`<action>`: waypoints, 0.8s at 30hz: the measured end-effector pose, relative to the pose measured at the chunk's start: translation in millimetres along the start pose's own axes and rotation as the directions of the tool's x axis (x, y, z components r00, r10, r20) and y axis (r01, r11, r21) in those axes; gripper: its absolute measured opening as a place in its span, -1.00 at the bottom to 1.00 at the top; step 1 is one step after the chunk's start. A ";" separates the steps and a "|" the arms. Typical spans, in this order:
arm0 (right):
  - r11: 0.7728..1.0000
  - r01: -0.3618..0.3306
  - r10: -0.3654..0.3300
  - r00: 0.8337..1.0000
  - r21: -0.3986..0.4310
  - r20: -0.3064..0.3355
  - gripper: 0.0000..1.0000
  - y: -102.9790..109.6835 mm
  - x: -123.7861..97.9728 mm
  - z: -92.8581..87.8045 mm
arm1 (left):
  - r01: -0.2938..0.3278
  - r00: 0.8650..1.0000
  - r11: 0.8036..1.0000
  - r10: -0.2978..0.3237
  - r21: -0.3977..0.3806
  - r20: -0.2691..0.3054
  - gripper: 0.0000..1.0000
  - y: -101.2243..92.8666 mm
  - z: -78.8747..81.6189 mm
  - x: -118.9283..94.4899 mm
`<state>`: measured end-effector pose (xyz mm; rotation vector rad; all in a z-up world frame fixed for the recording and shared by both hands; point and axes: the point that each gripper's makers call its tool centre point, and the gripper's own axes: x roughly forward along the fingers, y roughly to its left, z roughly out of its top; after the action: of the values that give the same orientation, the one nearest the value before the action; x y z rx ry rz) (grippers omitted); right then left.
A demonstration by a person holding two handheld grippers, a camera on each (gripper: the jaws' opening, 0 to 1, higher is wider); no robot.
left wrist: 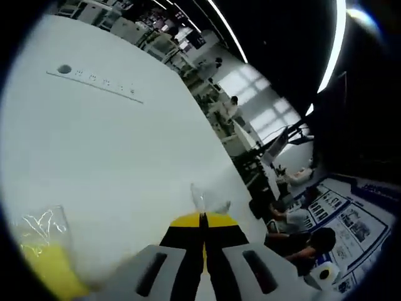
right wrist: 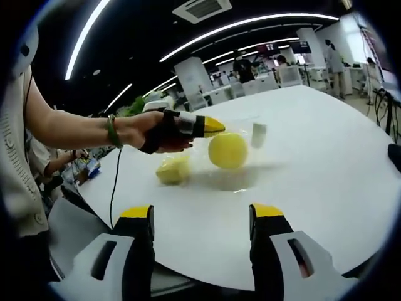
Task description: Compare the silicone blocks by pressing each to a similar depth, holding the contact briefly, and releasing to observe deformation and rebound differences across the visible hardness samples.
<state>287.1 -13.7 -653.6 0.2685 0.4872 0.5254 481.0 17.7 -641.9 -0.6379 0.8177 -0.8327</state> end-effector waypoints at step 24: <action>0.986 -0.080 0.085 0.996 -0.146 0.032 0.30 26.5 5.1 40.2 | 0.110 0.994 0.963 -0.112 0.246 -0.009 -1.00 -76.0 4.3 -102.2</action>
<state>300.4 6.3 -611.5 0.1602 0.4002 0.6327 413.2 63.5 -544.2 -0.4680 0.6646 -1.0166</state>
